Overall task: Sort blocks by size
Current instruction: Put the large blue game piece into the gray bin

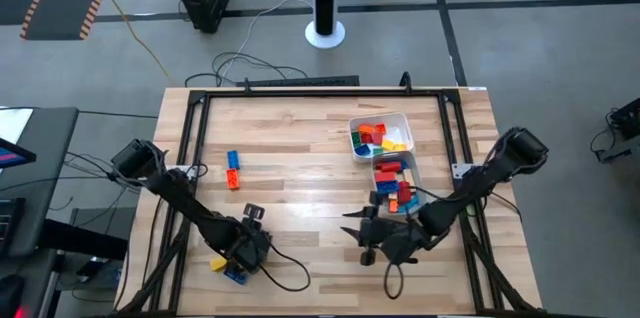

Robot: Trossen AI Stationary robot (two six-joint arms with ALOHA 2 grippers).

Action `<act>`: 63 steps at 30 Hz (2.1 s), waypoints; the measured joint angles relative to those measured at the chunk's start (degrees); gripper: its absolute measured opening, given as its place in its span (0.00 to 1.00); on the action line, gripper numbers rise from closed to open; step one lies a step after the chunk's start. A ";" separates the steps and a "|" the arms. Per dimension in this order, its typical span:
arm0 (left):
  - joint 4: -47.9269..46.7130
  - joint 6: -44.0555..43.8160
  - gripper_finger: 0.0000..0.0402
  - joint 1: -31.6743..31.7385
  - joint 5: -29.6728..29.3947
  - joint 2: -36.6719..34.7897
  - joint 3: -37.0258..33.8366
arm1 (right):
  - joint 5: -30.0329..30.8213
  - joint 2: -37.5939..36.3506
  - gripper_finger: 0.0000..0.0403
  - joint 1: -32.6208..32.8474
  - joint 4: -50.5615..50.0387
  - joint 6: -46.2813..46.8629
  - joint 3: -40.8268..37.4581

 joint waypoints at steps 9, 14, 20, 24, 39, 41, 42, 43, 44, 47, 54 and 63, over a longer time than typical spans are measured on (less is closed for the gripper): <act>-1.91 -0.15 0.33 0.03 -19.44 -6.55 3.13 | 1.78 -6.70 0.44 2.55 -10.12 14.62 -0.68; 10.01 5.43 0.33 1.07 -25.30 -10.84 2.25 | 2.86 -1.15 0.44 -0.44 4.57 -3.36 -1.38; 23.78 16.02 0.33 4.65 -25.25 -12.99 2.09 | -1.21 3.56 0.50 -2.84 21.77 -26.26 0.71; 30.47 21.58 0.33 6.50 -24.98 -13.40 2.09 | -1.32 3.30 0.61 -4.74 21.67 -27.68 3.37; 46.24 28.45 0.33 10.86 -19.75 -13.31 2.06 | -7.84 3.35 0.77 -7.15 21.89 -30.36 6.97; 47.41 28.54 0.33 11.27 -19.21 -13.32 2.06 | -7.84 3.35 0.76 -7.55 22.05 -30.34 6.97; 47.64 28.61 0.33 11.51 -18.58 -13.34 2.06 | -7.84 3.35 0.75 -7.57 22.01 -30.34 6.97; 47.66 28.63 0.33 11.64 -18.40 -13.33 2.06 | -7.84 3.35 0.74 -7.58 22.00 -30.34 6.97; 47.57 28.61 0.33 11.82 -18.30 -13.31 2.06 | -7.81 3.35 0.72 -7.63 22.00 -30.34 6.97; 47.67 28.38 0.33 12.30 -17.51 -13.31 2.06 | -7.83 3.35 0.64 -8.05 22.03 -30.25 6.97; 47.71 25.29 0.44 13.48 -16.76 -13.30 2.06 | -7.92 3.35 0.40 -9.14 20.77 -27.83 6.97; 34.62 17.48 0.61 14.23 -19.29 -16.13 2.12 | -1.96 -0.84 0.40 -8.68 3.68 -19.28 6.97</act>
